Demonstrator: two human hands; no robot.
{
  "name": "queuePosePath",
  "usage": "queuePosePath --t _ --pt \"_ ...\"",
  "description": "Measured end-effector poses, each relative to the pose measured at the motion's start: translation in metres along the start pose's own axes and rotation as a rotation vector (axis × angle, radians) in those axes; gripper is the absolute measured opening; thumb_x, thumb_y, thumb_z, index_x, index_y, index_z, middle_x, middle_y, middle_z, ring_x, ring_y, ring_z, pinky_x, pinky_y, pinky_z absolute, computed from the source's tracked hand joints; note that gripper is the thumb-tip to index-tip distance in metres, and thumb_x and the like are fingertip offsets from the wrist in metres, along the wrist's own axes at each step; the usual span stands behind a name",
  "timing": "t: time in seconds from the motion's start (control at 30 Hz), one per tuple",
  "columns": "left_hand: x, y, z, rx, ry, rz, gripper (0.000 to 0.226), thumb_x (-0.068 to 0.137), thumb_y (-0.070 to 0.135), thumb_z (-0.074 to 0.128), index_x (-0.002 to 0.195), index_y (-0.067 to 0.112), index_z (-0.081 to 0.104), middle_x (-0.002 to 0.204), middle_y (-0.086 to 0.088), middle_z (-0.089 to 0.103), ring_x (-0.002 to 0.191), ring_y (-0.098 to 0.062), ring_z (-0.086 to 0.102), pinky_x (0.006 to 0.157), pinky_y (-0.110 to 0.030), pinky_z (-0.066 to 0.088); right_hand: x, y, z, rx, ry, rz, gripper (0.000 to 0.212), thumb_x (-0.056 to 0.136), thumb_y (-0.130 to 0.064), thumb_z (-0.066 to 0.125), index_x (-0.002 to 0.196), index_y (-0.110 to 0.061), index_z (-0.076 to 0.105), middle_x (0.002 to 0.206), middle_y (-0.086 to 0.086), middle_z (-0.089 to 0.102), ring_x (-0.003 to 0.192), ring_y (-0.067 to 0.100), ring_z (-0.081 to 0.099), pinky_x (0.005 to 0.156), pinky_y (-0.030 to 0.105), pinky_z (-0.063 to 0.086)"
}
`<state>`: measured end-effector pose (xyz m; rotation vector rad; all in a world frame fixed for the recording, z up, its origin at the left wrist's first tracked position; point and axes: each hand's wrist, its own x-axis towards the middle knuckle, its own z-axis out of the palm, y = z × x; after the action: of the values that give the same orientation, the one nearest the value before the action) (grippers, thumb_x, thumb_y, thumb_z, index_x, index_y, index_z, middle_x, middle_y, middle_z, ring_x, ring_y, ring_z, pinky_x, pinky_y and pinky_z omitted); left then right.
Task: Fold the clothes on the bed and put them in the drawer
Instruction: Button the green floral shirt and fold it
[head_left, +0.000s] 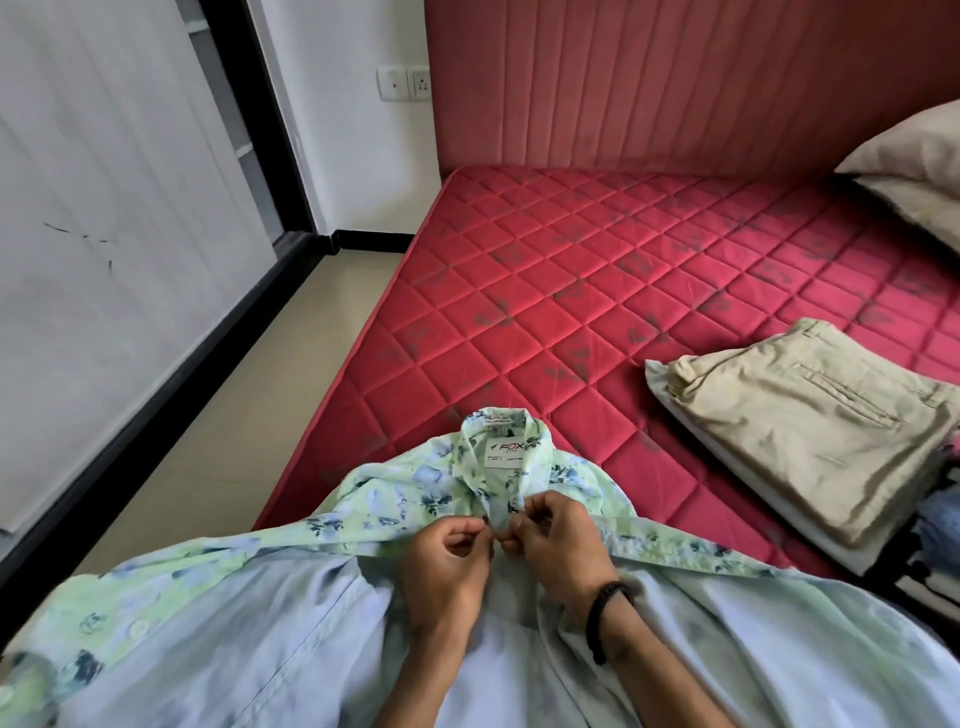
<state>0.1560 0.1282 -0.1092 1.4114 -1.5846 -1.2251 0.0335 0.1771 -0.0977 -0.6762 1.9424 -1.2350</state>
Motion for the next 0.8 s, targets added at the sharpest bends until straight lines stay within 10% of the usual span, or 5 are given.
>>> queuePosePath --t 0.3,0.8 --pt "0.006 -0.014 0.007 -0.150 -0.035 -0.053 0.018 0.085 -0.001 0.078 0.086 0.017 0.077 0.077 0.008 0.078 0.072 -0.004 0.073 0.067 -0.012 0.054 0.007 0.000 0.011 -0.364 -0.110 -0.036 0.029 0.098 -0.015 0.055 0.069 -0.012 0.056 0.065 0.004 0.059 0.059 0.013 0.050 0.058 0.031 0.044" --pt "0.002 -0.020 0.005 -0.264 -0.019 -0.110 0.010 0.085 0.009 0.083 0.091 0.014 0.079 0.085 0.002 0.080 0.083 -0.014 0.077 0.083 -0.035 0.061 -0.006 -0.001 0.011 0.346 -0.087 0.260 0.019 0.098 -0.005 0.065 0.082 -0.001 0.072 0.061 0.004 0.060 0.048 0.008 0.051 0.052 0.019 0.047"
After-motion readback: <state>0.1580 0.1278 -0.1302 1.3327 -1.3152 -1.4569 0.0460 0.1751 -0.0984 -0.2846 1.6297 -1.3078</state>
